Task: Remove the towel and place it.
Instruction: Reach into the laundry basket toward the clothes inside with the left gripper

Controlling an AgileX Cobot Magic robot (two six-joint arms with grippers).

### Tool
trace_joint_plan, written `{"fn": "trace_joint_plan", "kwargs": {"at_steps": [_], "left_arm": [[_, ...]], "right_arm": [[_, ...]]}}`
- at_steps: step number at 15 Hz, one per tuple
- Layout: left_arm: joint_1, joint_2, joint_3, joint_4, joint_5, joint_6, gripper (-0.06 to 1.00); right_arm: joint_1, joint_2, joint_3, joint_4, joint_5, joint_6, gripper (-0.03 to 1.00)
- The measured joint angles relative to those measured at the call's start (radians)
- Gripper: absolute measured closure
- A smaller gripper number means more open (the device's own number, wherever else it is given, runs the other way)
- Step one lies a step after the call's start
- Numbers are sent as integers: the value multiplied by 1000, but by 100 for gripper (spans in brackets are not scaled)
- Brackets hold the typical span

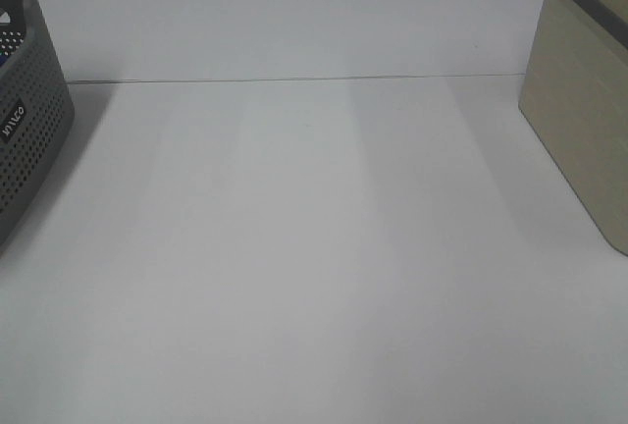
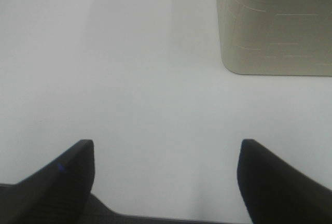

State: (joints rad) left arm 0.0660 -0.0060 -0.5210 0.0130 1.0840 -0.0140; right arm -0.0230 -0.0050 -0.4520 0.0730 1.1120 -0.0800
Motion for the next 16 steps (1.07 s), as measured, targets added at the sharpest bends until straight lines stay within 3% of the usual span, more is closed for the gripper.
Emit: {"fn": "trace_joint_plan", "kwargs": {"at_steps": [16], "left_arm": [[0, 0, 0, 0, 0, 14, -4]], "right_arm": [[0, 0, 0, 0, 0, 0, 22]]}}
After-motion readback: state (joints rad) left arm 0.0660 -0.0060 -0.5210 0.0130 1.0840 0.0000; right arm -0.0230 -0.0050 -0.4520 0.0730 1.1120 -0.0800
